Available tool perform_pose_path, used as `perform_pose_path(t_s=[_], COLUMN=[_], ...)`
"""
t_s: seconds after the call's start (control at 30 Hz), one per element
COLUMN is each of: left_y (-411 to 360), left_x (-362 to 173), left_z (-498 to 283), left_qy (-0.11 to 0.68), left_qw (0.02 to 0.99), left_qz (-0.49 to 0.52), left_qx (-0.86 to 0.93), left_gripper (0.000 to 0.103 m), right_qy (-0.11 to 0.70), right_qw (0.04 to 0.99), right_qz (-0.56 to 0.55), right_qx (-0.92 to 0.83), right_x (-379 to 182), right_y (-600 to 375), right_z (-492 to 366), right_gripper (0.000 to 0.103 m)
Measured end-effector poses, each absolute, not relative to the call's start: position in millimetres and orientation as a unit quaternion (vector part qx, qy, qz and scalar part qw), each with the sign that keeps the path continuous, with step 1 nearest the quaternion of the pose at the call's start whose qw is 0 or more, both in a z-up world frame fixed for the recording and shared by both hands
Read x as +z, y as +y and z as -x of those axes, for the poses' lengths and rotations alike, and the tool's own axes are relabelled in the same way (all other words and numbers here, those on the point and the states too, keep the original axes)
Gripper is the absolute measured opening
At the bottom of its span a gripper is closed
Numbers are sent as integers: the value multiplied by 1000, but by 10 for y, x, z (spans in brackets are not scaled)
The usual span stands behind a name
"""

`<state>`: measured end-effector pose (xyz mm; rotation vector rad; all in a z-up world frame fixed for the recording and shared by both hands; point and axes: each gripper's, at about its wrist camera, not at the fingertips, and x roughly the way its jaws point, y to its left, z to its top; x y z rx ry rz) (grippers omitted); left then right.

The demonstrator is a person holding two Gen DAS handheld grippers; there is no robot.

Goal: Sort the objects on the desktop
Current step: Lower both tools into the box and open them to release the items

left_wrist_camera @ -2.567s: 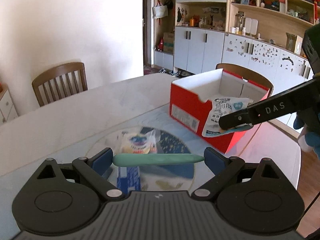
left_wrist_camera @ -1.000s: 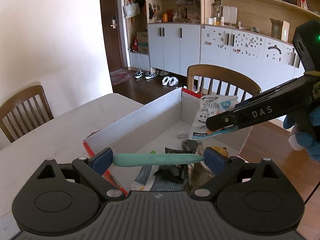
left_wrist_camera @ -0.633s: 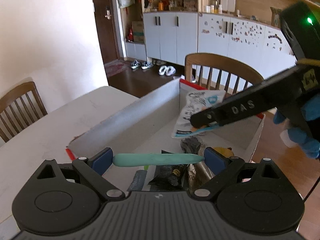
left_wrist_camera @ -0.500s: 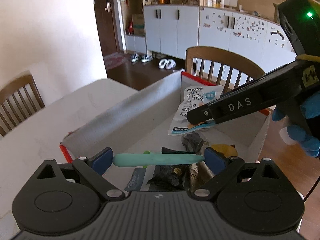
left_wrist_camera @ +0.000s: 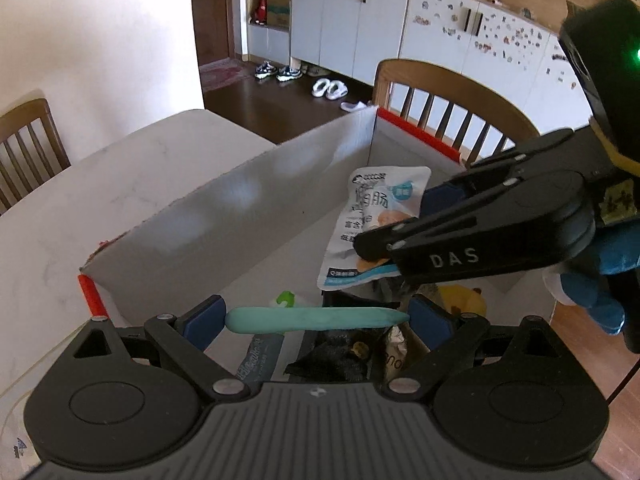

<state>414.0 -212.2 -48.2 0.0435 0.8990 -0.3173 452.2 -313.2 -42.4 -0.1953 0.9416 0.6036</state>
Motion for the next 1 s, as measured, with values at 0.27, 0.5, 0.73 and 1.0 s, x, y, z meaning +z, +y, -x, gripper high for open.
perform_pose_path(t_s=[0.27,0.5,0.73,1.0], left_y=[-2196,-2236,-2218,-2152], left_x=[-575,-600,-591,-539], left_z=[-4187,-4288,-4320,-4307], left_qy=[459,485,493,490], left_qw=[873,857,853,855], left_qz=[-43,-51,-47,-19], left_qx=[-158,-165,-166,-166], left_gripper=[98,98,98,98], right_qy=[468,482,484,471], right_qw=[832,826,826,836], right_qz=[93,78,68,50], right_qx=[283,280,279,277], right_x=[-544,-582,-572,-480], right_y=[-3114,-3147,-3194,-3316], right_z=[-4617,-4675,-4695,-4647], right_gripper=[45,46,48,69])
